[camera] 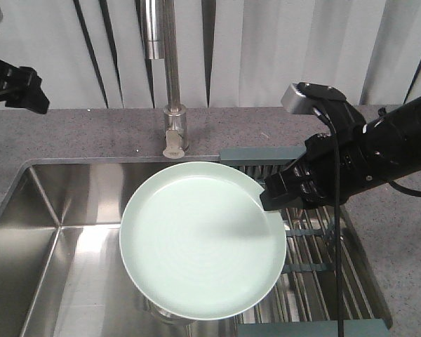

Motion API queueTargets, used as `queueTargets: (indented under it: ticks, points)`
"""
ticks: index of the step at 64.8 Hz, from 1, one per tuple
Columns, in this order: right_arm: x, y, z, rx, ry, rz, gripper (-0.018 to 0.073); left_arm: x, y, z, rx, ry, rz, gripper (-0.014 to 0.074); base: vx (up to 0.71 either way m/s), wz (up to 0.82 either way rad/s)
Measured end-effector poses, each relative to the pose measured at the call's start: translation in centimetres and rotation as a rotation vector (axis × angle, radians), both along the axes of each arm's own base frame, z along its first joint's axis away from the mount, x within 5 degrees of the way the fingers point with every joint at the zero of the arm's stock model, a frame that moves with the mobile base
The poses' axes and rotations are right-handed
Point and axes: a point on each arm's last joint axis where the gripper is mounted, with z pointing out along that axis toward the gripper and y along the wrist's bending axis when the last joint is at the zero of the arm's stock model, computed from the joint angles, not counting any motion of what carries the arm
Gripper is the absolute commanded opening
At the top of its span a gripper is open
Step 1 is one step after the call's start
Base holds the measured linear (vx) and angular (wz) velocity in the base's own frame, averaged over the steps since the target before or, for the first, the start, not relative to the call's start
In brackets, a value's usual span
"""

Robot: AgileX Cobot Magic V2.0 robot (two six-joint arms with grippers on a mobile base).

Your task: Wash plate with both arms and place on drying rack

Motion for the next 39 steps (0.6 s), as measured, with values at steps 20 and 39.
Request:
queueTargets:
  ticks: [20,39]
  points:
    - [0.0,0.0,0.0,0.0,0.0,0.0,-0.0001,-9.1,0.4,0.4,0.002,-0.177,0.093,0.059,0.0,0.0]
    - [0.0,0.0,0.0,0.0,0.0,0.0,-0.0001,-17.7,0.3,-1.1,-0.004,-0.258,0.103,0.059,0.0,0.0]
